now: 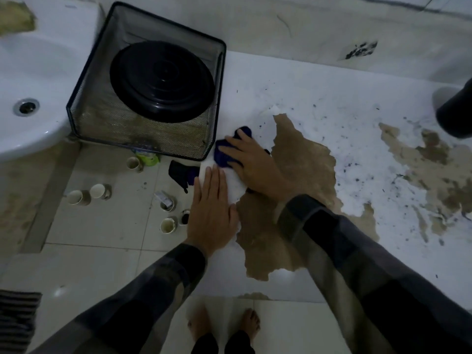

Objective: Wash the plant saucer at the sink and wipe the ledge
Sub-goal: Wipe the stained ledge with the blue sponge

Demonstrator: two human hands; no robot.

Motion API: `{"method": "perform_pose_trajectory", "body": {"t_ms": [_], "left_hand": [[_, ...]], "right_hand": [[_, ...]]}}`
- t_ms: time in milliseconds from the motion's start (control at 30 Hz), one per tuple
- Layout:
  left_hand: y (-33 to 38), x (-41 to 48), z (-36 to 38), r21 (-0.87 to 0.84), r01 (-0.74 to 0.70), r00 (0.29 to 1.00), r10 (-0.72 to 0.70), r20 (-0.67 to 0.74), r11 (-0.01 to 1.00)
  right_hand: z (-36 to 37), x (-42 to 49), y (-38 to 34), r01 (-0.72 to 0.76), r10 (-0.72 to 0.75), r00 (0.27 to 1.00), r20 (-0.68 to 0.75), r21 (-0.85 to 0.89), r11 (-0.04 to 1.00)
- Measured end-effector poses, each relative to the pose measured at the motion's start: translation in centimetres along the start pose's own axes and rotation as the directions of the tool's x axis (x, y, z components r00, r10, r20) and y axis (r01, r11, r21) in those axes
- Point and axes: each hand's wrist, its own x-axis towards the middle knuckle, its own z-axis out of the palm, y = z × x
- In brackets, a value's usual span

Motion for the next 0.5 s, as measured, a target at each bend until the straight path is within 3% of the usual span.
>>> {"method": "perform_pose_trajectory", "body": {"t_ms": [100,167,300,500], "left_hand": [[-0.1,0.1,0.0,0.056,-0.032,0.999,0.031,0.016,0.998],[-0.1,0.3,0.2,0.097,-0.041,0.999,0.039,0.021,0.994],[-0.2,1.6,0.6,0.092,-0.047,0.999,0.045,0.03,0.995],[0.2,6.1,0.7,-0.028,-0.07,0.997,0.07,0.03,0.997]], "right_hand": [[-0.4,4.4,2.2,-0.114,0.108,0.988,-0.106,-0.047,0.992],[-1.8,5.9,4.9,-0.188,0.177,0.979,-0.105,-0.108,0.976],[-4.0,4.3,10.7,-0.454,0.441,0.887,-0.139,-0.083,0.887],[-5.1,-3.3,13.0,-0.567,0.524,0.804,-0.281,-0.098,0.818]]}}
